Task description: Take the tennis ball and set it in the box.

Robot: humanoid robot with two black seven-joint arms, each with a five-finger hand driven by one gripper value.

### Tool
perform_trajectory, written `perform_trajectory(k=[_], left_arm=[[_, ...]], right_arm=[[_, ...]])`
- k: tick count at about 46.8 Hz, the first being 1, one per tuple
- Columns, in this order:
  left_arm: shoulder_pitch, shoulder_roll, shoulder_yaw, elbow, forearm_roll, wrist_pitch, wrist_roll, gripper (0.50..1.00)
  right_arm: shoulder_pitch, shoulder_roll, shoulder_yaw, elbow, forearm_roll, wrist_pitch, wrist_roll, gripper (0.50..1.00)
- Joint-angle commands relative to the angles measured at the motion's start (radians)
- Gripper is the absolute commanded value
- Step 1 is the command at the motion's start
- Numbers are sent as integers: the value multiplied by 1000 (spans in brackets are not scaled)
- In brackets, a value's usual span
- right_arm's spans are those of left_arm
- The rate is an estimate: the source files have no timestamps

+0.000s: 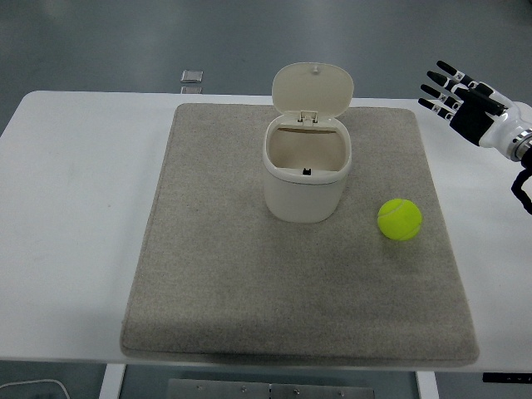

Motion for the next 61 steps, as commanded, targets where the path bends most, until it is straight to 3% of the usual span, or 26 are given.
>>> perform_trajectory(k=[1, 61], left_arm=[[1, 0, 1, 0, 0, 0, 0, 992], [0, 0, 1, 5, -2, 2, 0, 992]], right_arm=[[0, 1, 0, 0, 0, 0, 0, 921], [-3, 0, -14, -10, -76, 8, 5, 921]])
